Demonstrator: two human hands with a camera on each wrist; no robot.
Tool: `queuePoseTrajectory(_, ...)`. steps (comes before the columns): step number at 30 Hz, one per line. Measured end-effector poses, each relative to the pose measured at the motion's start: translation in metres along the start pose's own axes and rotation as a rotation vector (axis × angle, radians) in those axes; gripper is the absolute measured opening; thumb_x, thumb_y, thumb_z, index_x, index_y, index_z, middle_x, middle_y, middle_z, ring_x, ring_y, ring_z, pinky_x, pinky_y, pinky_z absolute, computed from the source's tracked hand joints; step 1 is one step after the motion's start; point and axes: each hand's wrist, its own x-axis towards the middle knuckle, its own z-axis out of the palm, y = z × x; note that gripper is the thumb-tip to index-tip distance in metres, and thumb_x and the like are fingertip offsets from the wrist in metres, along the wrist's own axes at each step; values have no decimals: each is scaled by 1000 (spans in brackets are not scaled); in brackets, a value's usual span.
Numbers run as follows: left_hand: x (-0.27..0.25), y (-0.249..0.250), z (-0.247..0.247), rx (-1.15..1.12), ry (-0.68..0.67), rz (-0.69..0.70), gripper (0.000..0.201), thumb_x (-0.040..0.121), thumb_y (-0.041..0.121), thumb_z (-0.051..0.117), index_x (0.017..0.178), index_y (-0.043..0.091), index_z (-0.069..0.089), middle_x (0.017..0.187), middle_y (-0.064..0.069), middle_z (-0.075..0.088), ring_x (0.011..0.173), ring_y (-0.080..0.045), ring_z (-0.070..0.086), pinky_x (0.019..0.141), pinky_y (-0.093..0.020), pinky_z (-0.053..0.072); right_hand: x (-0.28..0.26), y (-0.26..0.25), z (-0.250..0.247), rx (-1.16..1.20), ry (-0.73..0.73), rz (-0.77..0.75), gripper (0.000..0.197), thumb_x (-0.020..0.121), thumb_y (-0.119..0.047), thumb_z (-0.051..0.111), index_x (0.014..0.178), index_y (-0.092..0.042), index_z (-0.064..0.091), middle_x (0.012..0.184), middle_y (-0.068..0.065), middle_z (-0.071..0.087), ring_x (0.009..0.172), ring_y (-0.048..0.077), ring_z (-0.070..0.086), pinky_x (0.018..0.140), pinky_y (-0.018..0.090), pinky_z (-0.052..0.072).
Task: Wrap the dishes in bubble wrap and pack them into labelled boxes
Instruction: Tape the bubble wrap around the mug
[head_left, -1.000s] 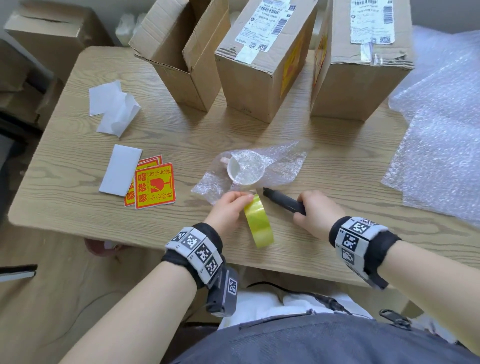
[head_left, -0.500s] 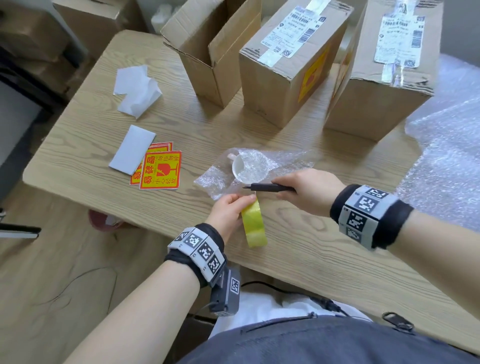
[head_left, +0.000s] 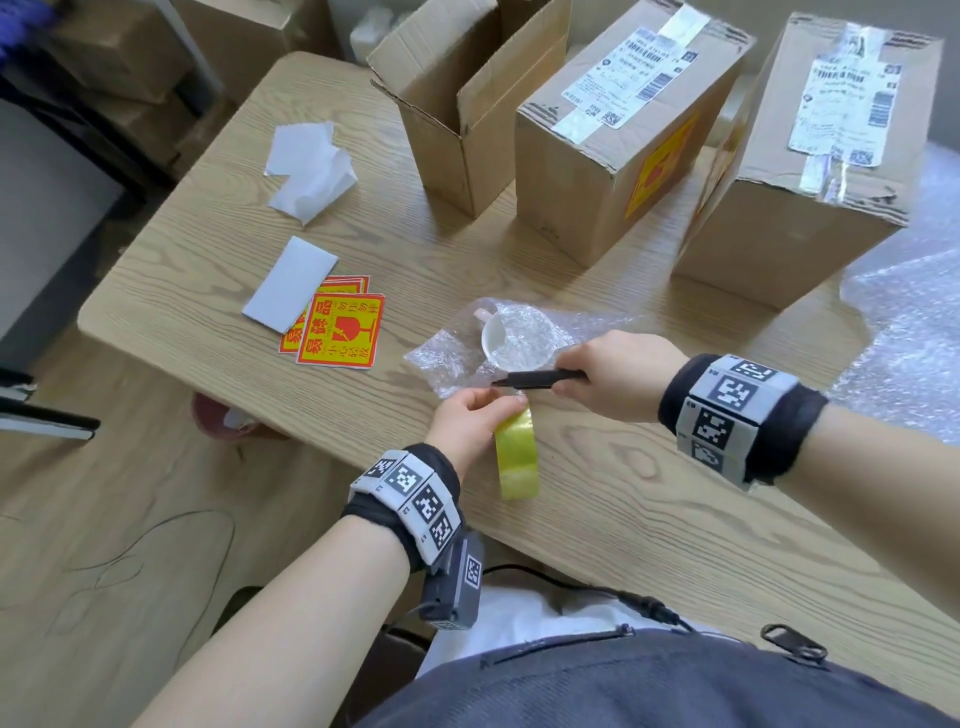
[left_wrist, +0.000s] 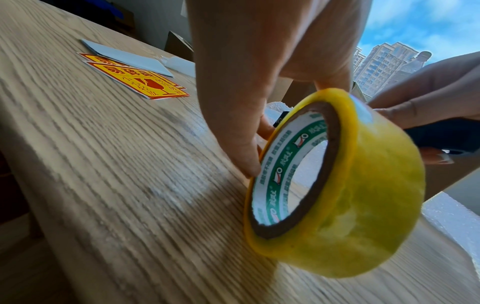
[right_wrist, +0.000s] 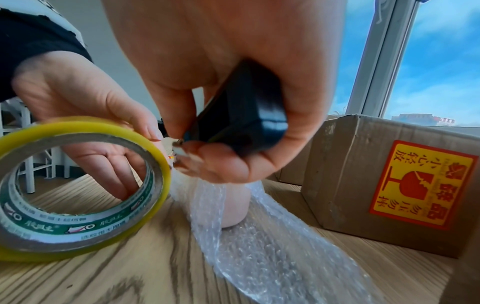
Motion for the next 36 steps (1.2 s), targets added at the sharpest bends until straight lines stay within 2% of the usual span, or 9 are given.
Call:
queuePoseTrajectory(2, 1, -1, 0, -6, 13, 5, 77, 45, 45, 81, 110, 8, 62, 110, -8, 68, 104, -23, 64, 98, -44, 49, 0, 0, -2, -14, -7, -2, 23, 96, -44, 40, 101, -29, 57, 86, -3, 55, 81, 22, 51, 63, 28, 35)
queuePoseTrajectory(4, 5, -4, 0, 2, 22, 13, 85, 37, 52, 79, 109, 11, 63, 110, -6, 68, 105, -21, 64, 98, -44, 49, -1, -1, -5, -13, -13, 0, 21, 96, -43, 40, 97, -30, 56, 85, -3, 55, 82, 22, 52, 63, 28, 36)
queuePoseTrajectory(8, 8, -6, -2, 18, 7, 9, 78, 37, 54, 79, 103, 15, 64, 109, -5, 68, 104, -21, 64, 97, -46, 49, -2, 0, -8, -29, -12, 6, 19, 96, -43, 39, 85, -31, 49, 82, -3, 55, 81, 22, 54, 62, 28, 36)
queuePoseTrajectory(14, 7, -4, -2, 30, -8, 19, 76, 37, 54, 79, 100, 16, 63, 109, -6, 67, 105, -22, 64, 97, -46, 49, -4, -2, -8, -31, -1, 19, 20, 96, -42, 40, 83, -30, 48, 73, -6, 49, 77, 21, 53, 59, 28, 35)
queuePoseTrajectory(19, 10, -6, -1, 58, -5, 24, 75, 37, 54, 78, 100, 14, 63, 107, -7, 68, 102, -24, 65, 96, -47, 49, -2, -6, -7, -64, -7, 37, 21, 96, -42, 38, 87, -28, 50, 77, -5, 50, 78, 21, 52, 58, 27, 34)
queuePoseTrajectory(23, 9, -4, 0, 118, 7, 41, 78, 39, 58, 75, 102, 15, 63, 106, -4, 68, 100, -22, 65, 95, -46, 50, 2, -12, -7, -98, -16, 52, 28, 97, -42, 37, 102, -25, 58, 83, -3, 53, 78, 22, 52, 58, 26, 34)
queuePoseTrajectory(29, 8, -4, 0, 149, 41, 55, 60, 53, 50, 73, 100, 15, 65, 104, -4, 69, 100, -22, 64, 96, -44, 49, 5, -15, -5, -146, -14, 46, 30, 97, -42, 37, 104, -24, 59, 82, -3, 52, 78, 22, 52, 62, 27, 37)
queuePoseTrajectory(32, 9, -5, -2, 144, 40, 51, 58, 49, 51, 73, 95, 17, 66, 104, -4, 69, 101, -22, 64, 97, -44, 49, 7, -14, -8, -143, -24, 41, 29, 97, -42, 37, 103, -24, 59, 77, -4, 49, 77, 22, 50, 62, 27, 36)
queuePoseTrajectory(36, 11, -6, -3, 123, 57, 48, 64, 41, 57, 74, 92, 19, 66, 102, -4, 69, 100, -23, 65, 96, -43, 50, 6, -6, -18, -87, -37, 61, 28, 95, -46, 40, 103, -28, 60, 84, -4, 54, 82, 21, 53, 63, 26, 36)
